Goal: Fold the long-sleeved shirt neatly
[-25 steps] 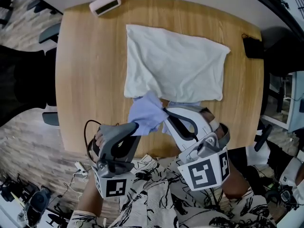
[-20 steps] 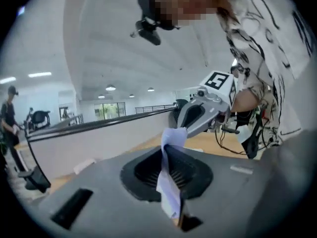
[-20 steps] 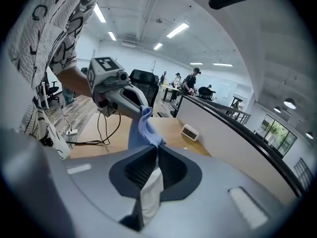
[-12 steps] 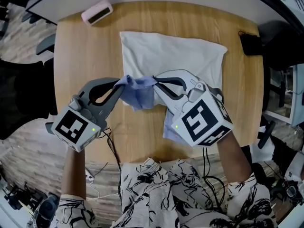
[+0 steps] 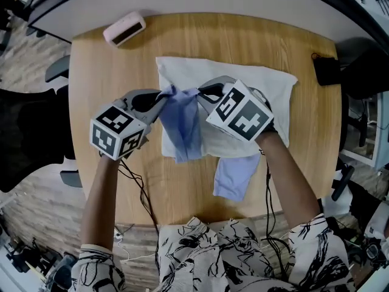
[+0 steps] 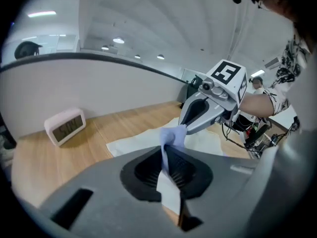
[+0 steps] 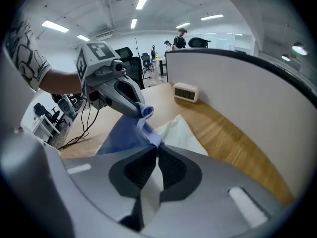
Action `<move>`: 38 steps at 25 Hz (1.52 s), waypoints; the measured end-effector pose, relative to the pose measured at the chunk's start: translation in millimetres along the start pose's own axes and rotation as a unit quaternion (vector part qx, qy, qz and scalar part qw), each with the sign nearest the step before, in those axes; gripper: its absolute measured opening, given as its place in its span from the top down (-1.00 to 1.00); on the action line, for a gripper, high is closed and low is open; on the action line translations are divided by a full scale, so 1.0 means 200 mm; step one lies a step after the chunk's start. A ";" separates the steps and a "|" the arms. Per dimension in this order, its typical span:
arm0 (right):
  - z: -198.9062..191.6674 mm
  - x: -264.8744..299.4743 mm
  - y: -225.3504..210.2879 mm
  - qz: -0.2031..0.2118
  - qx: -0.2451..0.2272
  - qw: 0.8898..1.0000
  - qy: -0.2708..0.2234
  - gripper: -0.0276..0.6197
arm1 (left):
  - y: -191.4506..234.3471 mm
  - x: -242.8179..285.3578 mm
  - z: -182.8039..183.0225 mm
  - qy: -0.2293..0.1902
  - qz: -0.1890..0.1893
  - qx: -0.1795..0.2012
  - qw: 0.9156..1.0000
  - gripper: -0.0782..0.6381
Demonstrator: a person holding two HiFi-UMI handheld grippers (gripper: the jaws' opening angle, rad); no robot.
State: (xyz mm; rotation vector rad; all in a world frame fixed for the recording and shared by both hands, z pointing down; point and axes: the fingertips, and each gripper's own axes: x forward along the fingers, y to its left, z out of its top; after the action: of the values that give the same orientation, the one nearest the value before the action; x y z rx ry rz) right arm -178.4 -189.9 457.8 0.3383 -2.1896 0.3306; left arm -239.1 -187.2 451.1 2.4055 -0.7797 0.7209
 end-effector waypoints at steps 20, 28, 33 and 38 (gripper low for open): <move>-0.21 0.41 -0.37 0.042 0.242 0.969 0.005 0.62 | 0.44 0.36 -0.24 0.013 0.006 -0.212 0.977 0.37; -0.26 0.19 -0.33 -0.025 0.228 0.972 -0.049 0.43 | 0.48 0.22 -0.17 -0.054 0.063 -0.183 0.980 0.11; -0.26 -0.02 0.01 0.000 0.167 0.982 -0.087 0.33 | 0.13 -0.03 -0.10 -0.097 0.055 -0.098 0.989 0.11; -0.37 -0.10 0.44 0.027 0.148 0.983 -0.106 0.33 | -0.34 -0.18 -0.35 -0.063 0.057 -0.015 0.996 0.14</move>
State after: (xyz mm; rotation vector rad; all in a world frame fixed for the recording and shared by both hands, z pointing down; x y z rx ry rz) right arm -143.0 -79.0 474.6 0.4970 -2.3636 0.6816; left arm -243.4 -83.7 459.5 2.4130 -0.9778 0.6017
